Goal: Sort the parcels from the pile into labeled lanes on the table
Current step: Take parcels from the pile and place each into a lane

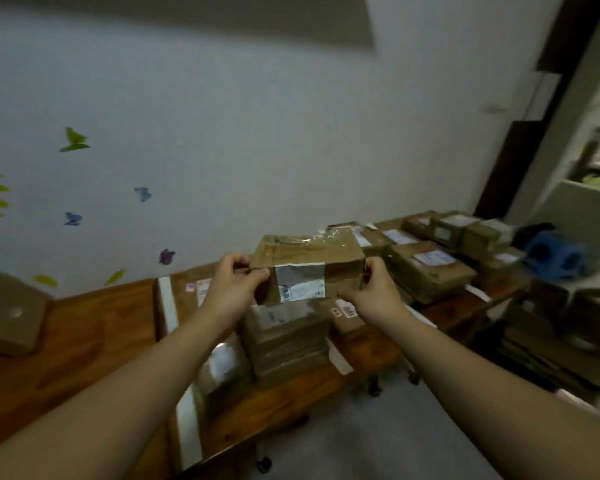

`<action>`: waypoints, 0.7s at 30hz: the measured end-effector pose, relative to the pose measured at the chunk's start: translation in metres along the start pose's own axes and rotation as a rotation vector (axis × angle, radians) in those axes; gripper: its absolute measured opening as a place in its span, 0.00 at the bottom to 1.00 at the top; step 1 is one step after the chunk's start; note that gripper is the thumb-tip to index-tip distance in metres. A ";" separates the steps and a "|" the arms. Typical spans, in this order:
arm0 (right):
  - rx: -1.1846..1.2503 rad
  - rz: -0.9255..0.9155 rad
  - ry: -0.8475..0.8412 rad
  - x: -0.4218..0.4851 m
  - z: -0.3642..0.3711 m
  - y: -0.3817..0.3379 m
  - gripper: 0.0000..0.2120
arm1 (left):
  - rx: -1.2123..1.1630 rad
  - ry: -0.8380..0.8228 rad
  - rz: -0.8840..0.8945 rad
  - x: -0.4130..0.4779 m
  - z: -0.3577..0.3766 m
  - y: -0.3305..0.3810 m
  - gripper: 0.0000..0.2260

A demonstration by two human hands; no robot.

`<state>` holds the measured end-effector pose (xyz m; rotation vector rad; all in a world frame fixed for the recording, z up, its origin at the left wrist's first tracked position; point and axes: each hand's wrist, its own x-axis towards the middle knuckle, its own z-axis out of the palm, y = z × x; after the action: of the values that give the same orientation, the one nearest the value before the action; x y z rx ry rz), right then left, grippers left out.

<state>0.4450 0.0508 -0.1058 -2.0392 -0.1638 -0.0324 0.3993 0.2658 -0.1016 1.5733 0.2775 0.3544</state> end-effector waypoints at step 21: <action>0.025 0.004 0.142 0.197 -0.164 0.097 0.36 | 0.110 -0.419 0.052 0.201 0.265 -0.021 0.31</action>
<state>0.6602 -0.1184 -0.0982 -2.0047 -0.0706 -0.1709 0.6884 0.1015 -0.1164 1.7223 -0.0701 0.0444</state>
